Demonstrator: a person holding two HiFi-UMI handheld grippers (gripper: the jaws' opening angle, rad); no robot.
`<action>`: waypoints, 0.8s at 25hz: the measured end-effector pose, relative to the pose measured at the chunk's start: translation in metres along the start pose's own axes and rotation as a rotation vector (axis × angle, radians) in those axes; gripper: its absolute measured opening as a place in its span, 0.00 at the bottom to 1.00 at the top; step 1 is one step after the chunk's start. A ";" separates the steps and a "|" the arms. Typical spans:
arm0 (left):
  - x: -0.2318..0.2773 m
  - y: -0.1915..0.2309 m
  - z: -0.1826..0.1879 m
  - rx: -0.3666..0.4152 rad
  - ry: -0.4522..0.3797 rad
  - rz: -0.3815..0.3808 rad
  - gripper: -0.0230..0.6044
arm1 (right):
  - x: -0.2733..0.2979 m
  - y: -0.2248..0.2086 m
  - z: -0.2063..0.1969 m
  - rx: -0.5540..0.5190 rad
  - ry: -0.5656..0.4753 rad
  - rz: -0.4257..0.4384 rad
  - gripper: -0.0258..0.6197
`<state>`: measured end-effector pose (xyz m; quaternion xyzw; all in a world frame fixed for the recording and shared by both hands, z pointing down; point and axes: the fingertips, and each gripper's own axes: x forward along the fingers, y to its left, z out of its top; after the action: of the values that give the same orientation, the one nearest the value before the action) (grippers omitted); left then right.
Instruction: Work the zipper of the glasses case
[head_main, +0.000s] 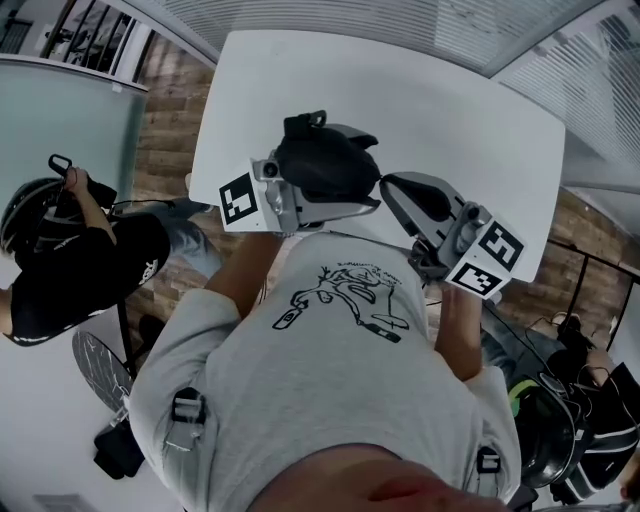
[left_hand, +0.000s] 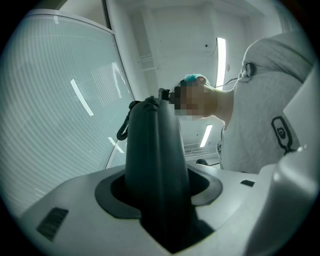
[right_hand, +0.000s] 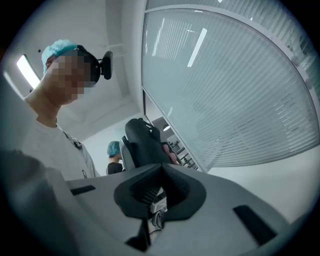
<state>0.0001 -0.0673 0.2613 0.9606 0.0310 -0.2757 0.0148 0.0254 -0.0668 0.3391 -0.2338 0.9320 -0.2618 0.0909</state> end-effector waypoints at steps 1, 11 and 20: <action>0.000 0.000 0.000 0.000 -0.005 -0.002 0.44 | 0.000 0.000 0.000 0.027 -0.010 0.015 0.05; -0.004 0.026 0.002 -0.126 -0.142 0.001 0.44 | 0.002 -0.015 0.003 0.190 -0.053 0.121 0.05; -0.018 0.012 0.017 -0.142 -0.172 -0.008 0.44 | 0.013 0.006 -0.008 0.272 -0.065 0.162 0.05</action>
<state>-0.0231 -0.0813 0.2562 0.9298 0.0527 -0.3543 0.0844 0.0096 -0.0647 0.3418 -0.1519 0.9003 -0.3694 0.1727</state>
